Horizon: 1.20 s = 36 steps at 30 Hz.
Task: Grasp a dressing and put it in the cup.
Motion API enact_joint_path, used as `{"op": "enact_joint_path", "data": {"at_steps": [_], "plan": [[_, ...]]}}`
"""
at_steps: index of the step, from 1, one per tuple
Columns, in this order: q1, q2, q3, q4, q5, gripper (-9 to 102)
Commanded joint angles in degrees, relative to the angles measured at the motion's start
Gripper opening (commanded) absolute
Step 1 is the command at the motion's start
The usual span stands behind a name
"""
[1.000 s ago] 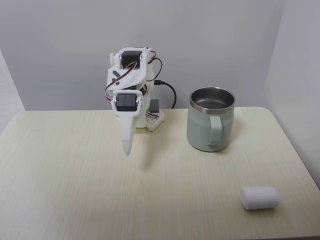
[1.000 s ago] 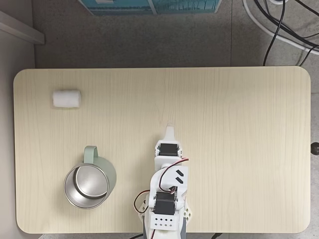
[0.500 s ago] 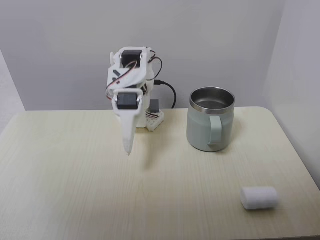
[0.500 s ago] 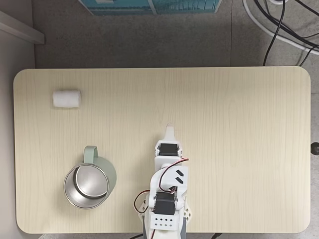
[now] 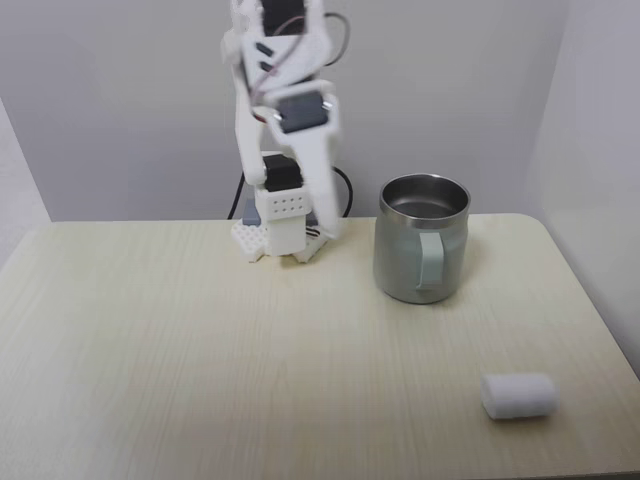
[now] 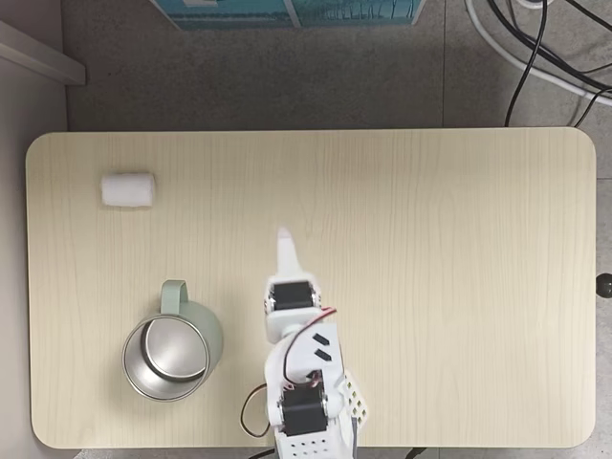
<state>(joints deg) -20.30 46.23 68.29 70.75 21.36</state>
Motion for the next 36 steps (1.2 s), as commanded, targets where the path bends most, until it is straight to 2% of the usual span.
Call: {"op": "enact_joint_path", "data": {"at_steps": [1, 10, 17, 25, 36], "plan": [[-4.0, 11.0, 11.3, 0.6, 4.7, 26], [-18.1, 39.4, 28.9, 2.0, 13.5, 27], [-23.5, 61.0, 41.7, 2.2, 17.1, 28], [-26.4, 81.8, 57.8, 6.2, 18.1, 27], [-26.3, 101.7, 83.4, 18.8, 16.3, 26]]}}
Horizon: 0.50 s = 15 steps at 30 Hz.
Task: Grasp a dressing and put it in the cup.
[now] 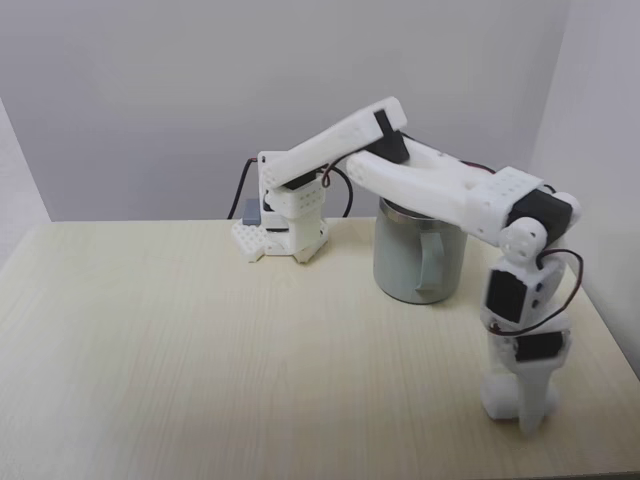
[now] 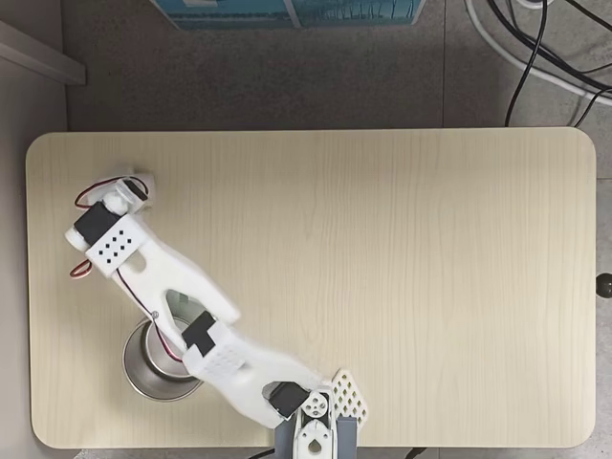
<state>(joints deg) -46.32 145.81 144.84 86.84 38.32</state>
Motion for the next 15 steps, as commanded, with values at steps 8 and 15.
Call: {"op": "enact_joint_path", "data": {"at_steps": [8, 15], "plan": [[-0.3, 25.8, 50.4, 18.5, -4.8, 9], [-0.4, 20.1, 46.9, 18.5, -7.7, 2]]}}
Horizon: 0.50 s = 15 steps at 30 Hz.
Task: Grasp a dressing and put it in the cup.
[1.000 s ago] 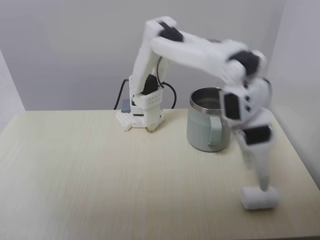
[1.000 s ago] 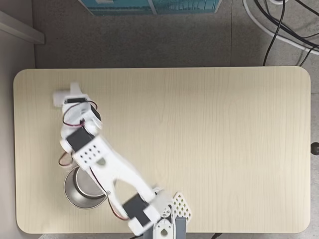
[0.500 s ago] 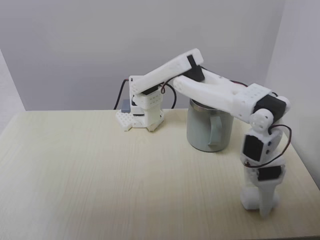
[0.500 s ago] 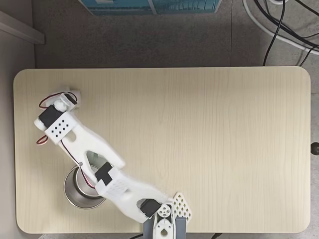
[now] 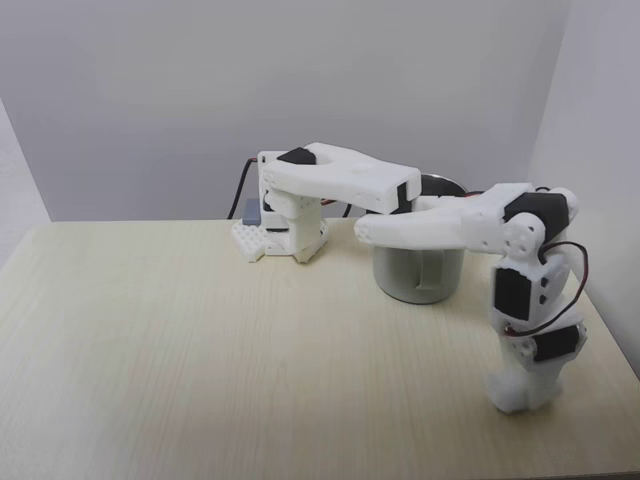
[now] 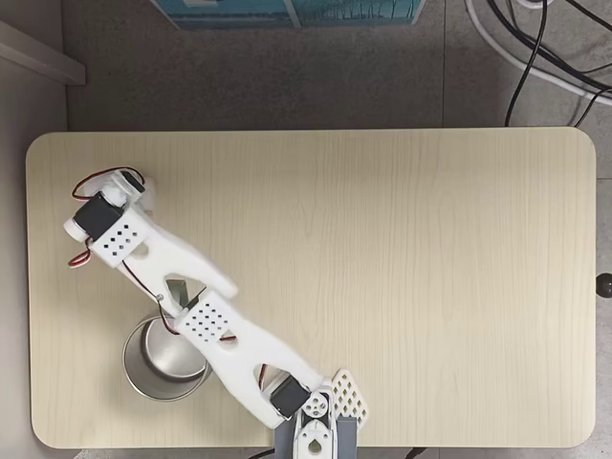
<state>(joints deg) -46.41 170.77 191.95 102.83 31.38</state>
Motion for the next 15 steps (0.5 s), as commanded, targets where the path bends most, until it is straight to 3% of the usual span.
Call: {"op": "enact_joint_path", "data": {"at_steps": [1, 15], "plan": [[-0.3, -6.0, -0.9, 2.5, -0.9, 2], [-0.7, -44.6, -25.5, 2.4, -2.6, 0]]}}
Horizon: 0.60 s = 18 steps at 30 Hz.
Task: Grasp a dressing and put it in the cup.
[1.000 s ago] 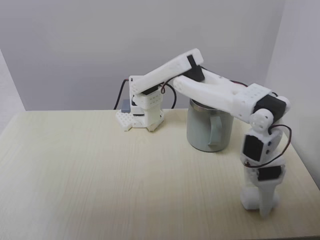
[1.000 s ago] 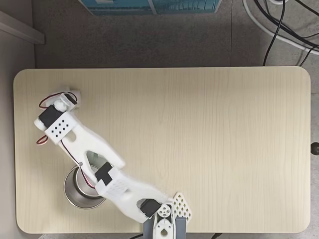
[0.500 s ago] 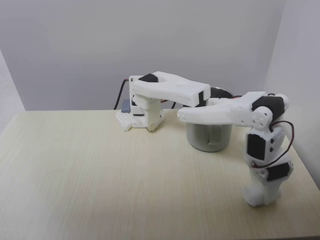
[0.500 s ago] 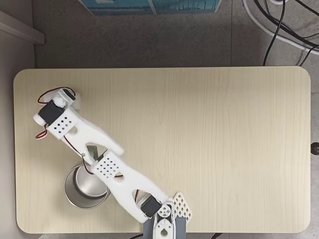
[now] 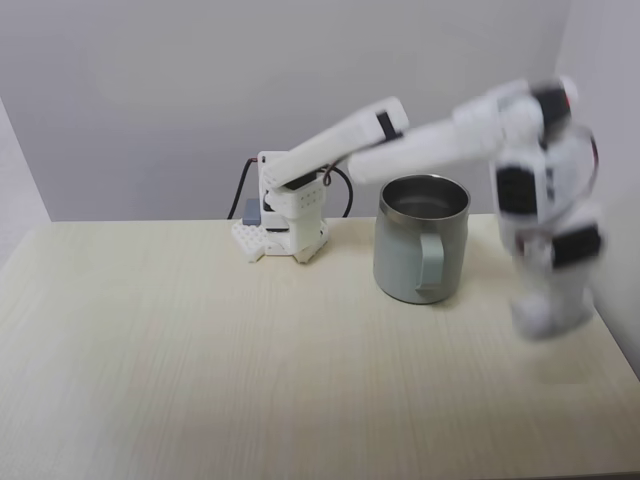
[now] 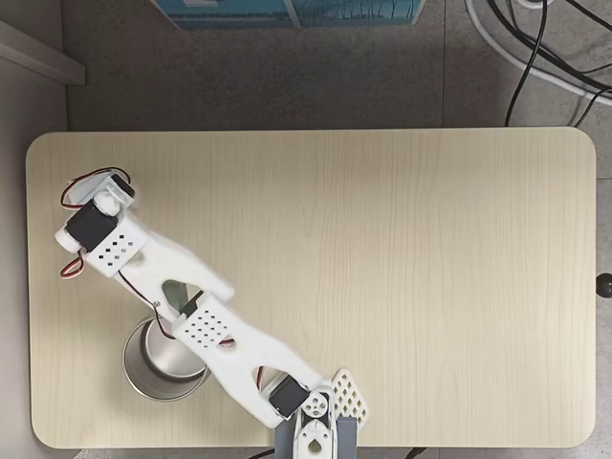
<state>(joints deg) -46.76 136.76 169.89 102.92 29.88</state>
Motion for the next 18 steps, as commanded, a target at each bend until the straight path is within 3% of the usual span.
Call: {"op": "enact_joint_path", "data": {"at_steps": [1, 18], "plan": [[-0.7, -13.3, -5.5, 2.3, -1.8, 0], [-13.9, -60.0, -50.2, 1.9, -25.1, 0]]}}
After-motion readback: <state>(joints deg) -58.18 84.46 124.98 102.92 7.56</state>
